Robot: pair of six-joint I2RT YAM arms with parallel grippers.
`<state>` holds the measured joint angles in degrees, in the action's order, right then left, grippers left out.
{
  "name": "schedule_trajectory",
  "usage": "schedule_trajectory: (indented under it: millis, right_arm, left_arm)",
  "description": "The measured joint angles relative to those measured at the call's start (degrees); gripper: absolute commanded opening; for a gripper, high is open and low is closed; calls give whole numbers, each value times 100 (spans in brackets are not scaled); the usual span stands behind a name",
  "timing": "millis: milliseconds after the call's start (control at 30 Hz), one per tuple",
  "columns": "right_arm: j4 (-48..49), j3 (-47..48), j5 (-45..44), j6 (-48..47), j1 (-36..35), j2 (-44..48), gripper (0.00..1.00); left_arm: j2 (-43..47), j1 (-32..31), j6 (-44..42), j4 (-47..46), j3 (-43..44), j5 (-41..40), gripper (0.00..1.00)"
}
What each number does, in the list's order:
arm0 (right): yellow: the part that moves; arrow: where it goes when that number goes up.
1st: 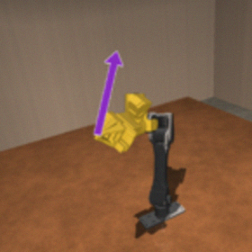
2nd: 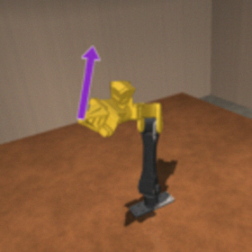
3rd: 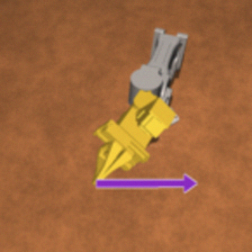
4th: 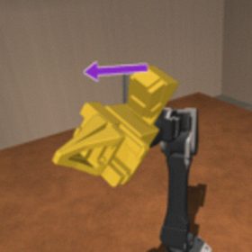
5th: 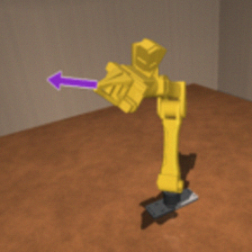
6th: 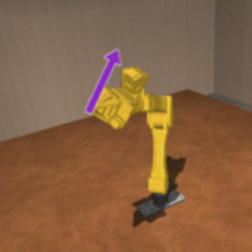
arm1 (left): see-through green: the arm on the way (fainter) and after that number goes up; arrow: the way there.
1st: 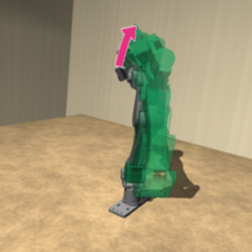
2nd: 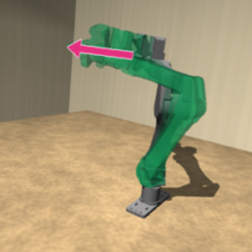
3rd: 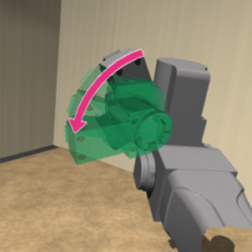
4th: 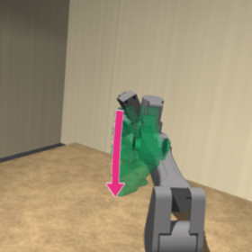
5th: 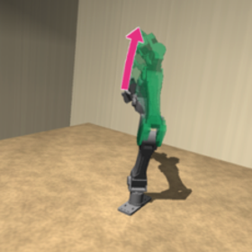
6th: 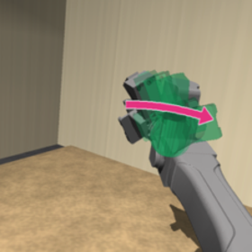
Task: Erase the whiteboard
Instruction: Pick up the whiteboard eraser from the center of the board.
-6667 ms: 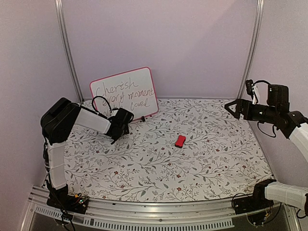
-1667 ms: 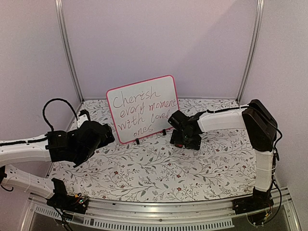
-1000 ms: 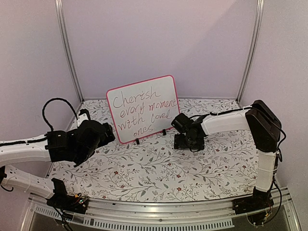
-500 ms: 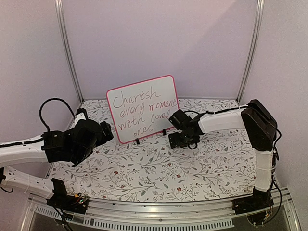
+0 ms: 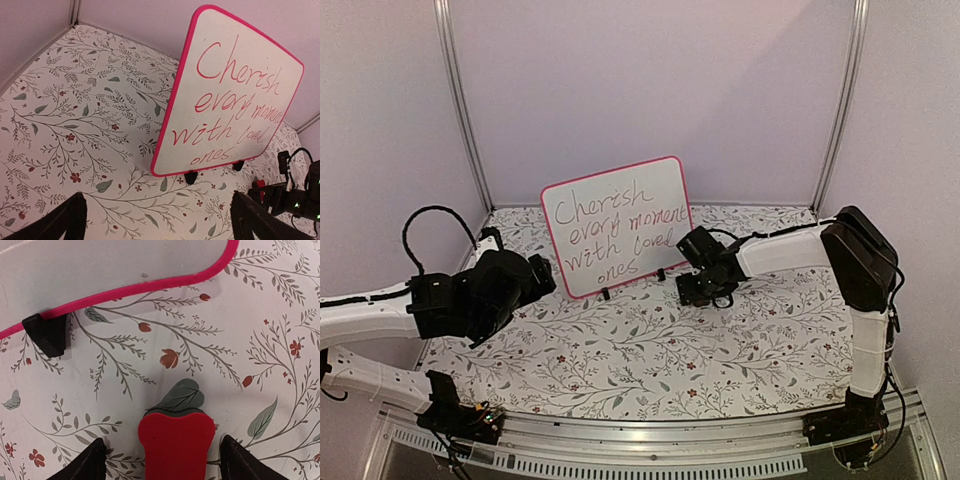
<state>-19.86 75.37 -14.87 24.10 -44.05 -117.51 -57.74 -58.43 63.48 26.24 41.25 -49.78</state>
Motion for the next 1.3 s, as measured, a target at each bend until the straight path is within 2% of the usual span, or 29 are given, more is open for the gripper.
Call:
schedule_trajectory:
  millis: [67, 100, 667, 767, 1200, 1300]
  right_arm:
    - [26, -9, 9, -22, 15, 2, 58]
    - [39, -11, 11, -26, 22, 2, 56]
    - [-28, -76, -2, -76, 33, 103, 55]
    - [-35, -76, 0, -76, 33, 109, 47]
    - [-109, -79, 0, -105, 33, 111, 47]
    - [-103, -105, -2, -103, 33, 133, 41]
  left_arm:
    - [0, 0, 0, -26, 0, 24, 100]
    - [0, 0, 0, -42, 0, 28, 100]
    - [0, 0, -28, -166, 0, 114, 100]
    - [0, 0, -33, -190, 0, 116, 100]
    - [2, 0, -24, -254, -96, 142, 100]
    - [9, 0, -24, -269, -96, 146, 100]
